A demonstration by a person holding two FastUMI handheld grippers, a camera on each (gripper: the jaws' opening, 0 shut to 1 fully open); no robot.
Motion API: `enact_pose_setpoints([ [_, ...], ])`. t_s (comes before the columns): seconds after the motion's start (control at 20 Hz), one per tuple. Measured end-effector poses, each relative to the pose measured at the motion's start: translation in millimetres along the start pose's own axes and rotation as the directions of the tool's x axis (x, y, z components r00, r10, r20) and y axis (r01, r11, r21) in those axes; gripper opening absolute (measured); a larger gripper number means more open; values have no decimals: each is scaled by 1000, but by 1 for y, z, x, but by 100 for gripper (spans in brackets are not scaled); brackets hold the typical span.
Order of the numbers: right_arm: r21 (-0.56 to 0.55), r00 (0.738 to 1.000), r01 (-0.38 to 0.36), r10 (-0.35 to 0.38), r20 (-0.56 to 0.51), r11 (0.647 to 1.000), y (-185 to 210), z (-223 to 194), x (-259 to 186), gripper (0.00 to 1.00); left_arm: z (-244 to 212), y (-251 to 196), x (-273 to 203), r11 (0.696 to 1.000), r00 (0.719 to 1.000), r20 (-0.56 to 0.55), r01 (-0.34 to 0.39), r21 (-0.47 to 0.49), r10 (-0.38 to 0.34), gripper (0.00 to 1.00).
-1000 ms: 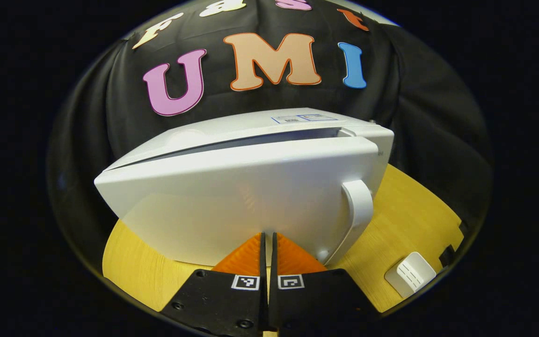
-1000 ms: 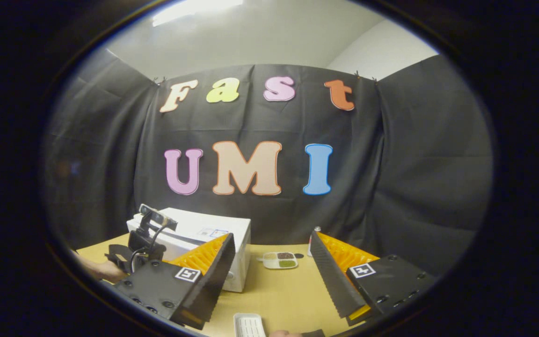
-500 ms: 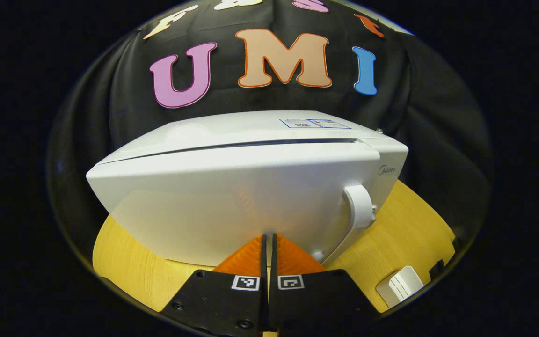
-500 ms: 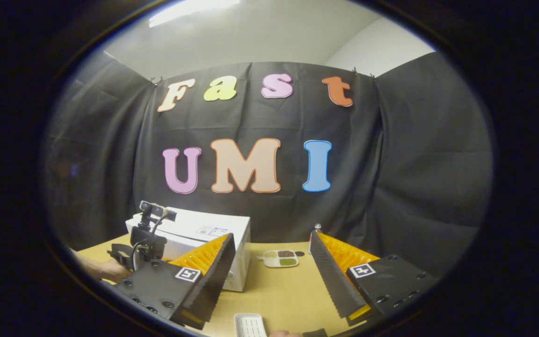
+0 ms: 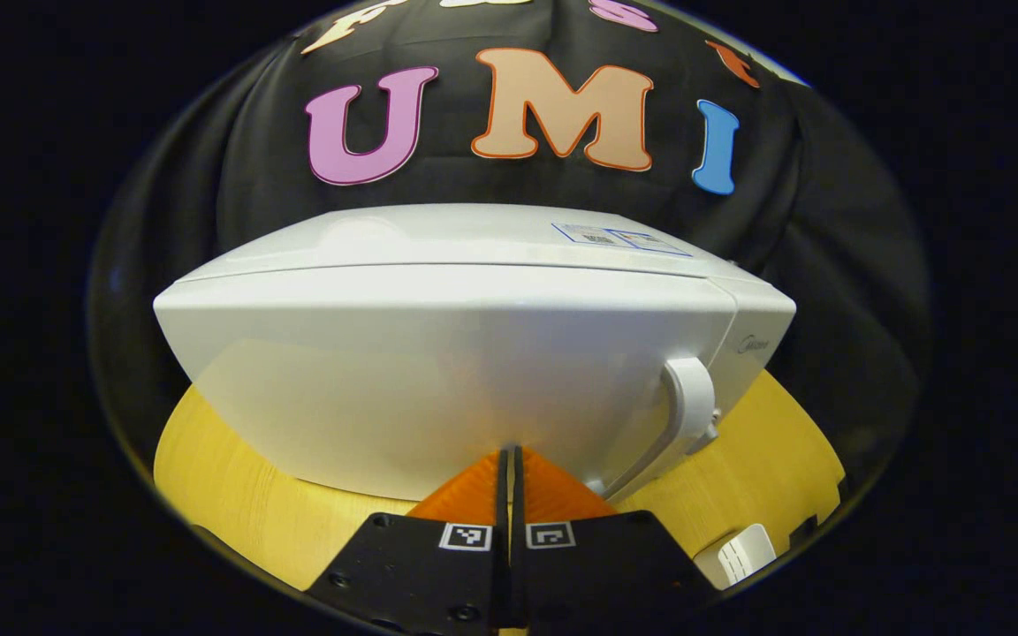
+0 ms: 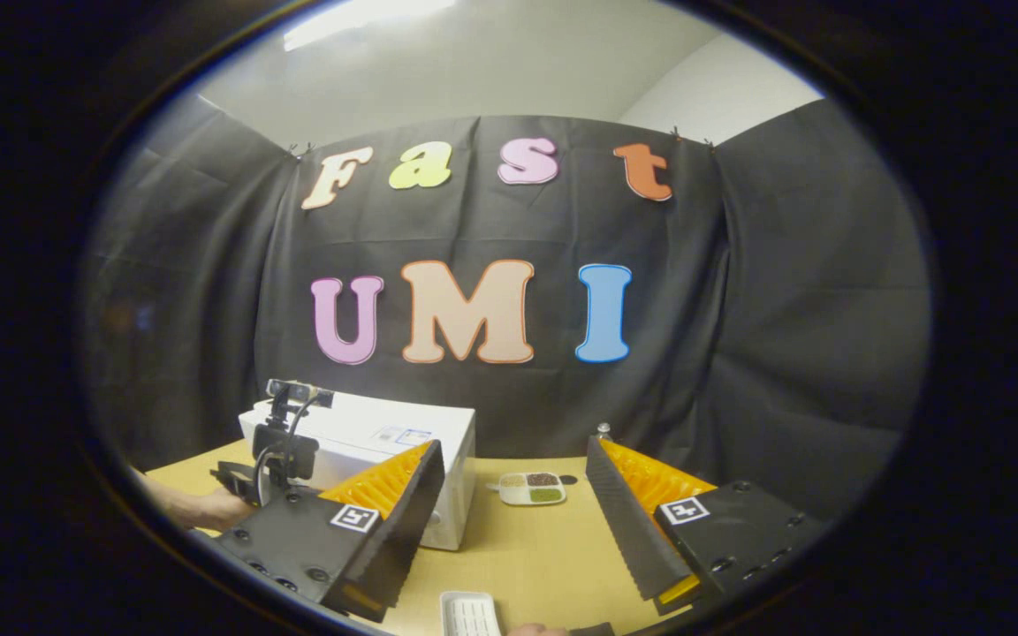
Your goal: Open the microwave oven with the left hand, put the food in, and close the microwave oven.
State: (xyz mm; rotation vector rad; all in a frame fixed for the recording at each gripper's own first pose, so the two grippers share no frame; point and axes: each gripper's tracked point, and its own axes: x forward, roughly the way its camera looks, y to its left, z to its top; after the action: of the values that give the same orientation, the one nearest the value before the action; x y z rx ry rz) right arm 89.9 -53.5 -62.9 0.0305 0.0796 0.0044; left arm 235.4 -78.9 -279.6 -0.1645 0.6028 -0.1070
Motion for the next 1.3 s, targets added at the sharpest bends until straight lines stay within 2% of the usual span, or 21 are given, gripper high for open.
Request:
enact_pose_setpoints([
  [0.1, 1, 1000, 1, -1, 3, 1000, -2, 2, -1, 90, 5, -1, 1, 1000, 1000, 12, -3, 4, 3, 0],
  [0.2, 2, 1000, 1, -1, 7, 1000, -2, 3, -2, 90, 8, 3, -3, 999, 999, 30, -19, 49, 18, 0],
  [0.45, 13, 1000, -2, 2, 11, 1000, 7, 2, -2, 90, 25, -6, -29, 995, 995, 95, 0, 96, -9, 0],
  [0.5, 10, 1000, -3, 3, 15, 1000, 10, 3, -2, 99, 30, -8, -37, 994, 993, 114, 5, 106, -17, 0],
  [0.6, 11, 1000, -5, 5, 20, 1000, 14, 5, -3, 99, 41, -9, -59, 992, 987, 158, 19, 123, -39, 0],
  [0.8, 26, 1000, -11, 11, 17, 1000, 25, 6, -2, 99, 77, -4, -109, 985, 962, 266, 19, 170, -64, 0],
  [0.95, 18, 1000, -19, 19, 21, 1000, 36, 7, -5, 99, 102, 4, -152, 986, 932, 358, 4, 169, -65, 0],
  [1.0, 15, 1000, -22, 22, 21, 1000, 40, 6, -4, 90, 106, 9, -166, 985, 924, 378, -7, 170, -59, 0],
  [1.15, 11, 1000, -24, 24, 18, 1000, 48, 5, -7, 90, 108, 16, -207, 988, 900, 434, -27, 152, -42, 0],
  [1.3, 19, 1000, -20, 20, 16, 1000, 54, 5, -8, 90, 111, 28, -240, 984, 866, 500, -83, 155, -6, 0],
])
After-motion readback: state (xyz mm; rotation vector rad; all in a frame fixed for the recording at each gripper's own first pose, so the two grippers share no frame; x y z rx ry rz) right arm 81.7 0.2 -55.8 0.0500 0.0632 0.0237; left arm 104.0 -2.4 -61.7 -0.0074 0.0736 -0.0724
